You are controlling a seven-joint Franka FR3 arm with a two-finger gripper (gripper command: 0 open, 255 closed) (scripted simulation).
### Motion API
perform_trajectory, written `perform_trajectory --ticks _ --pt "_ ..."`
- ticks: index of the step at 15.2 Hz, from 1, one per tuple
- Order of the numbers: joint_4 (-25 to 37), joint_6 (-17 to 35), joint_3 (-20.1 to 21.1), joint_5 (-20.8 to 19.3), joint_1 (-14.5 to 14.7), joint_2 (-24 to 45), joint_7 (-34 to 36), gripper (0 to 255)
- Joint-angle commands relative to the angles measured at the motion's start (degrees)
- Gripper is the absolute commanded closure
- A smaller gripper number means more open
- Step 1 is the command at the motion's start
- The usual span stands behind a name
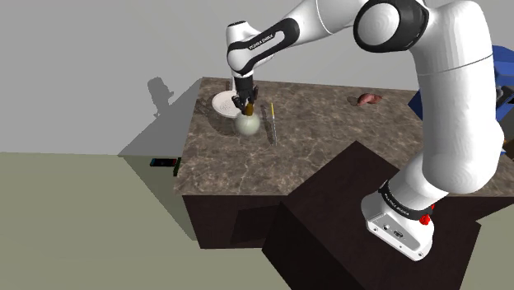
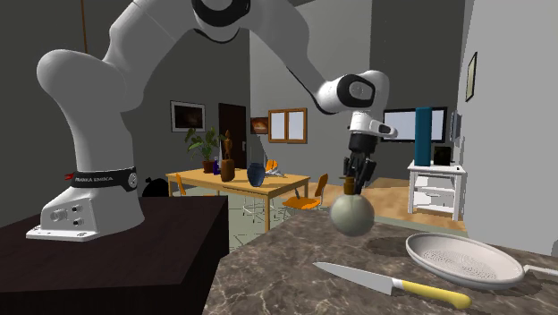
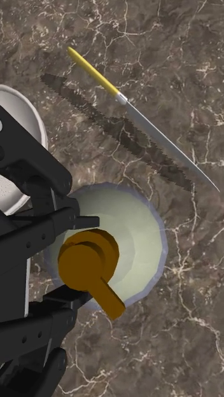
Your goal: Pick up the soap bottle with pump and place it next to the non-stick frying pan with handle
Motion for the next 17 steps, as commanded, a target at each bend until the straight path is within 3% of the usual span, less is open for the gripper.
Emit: perform_trajectory --ticks 1,7,15,16,17 --pt "-0.3 1.2 -0.1 -0.1 0.1 0.8 0.2 255" --pt "0.1 4.1 -0.4 -0.5 0.3 4.1 0.4 255" --pt "0.1 4.1 -0.4 -0.5 0.3 4.1 0.4 255" --pt "0.0 4.1 -0.4 -0.5 0.3 4.1 0.4 0" --pt "0.1 4.1 -0.4 -0.5 0.3 4.1 0.4 0"
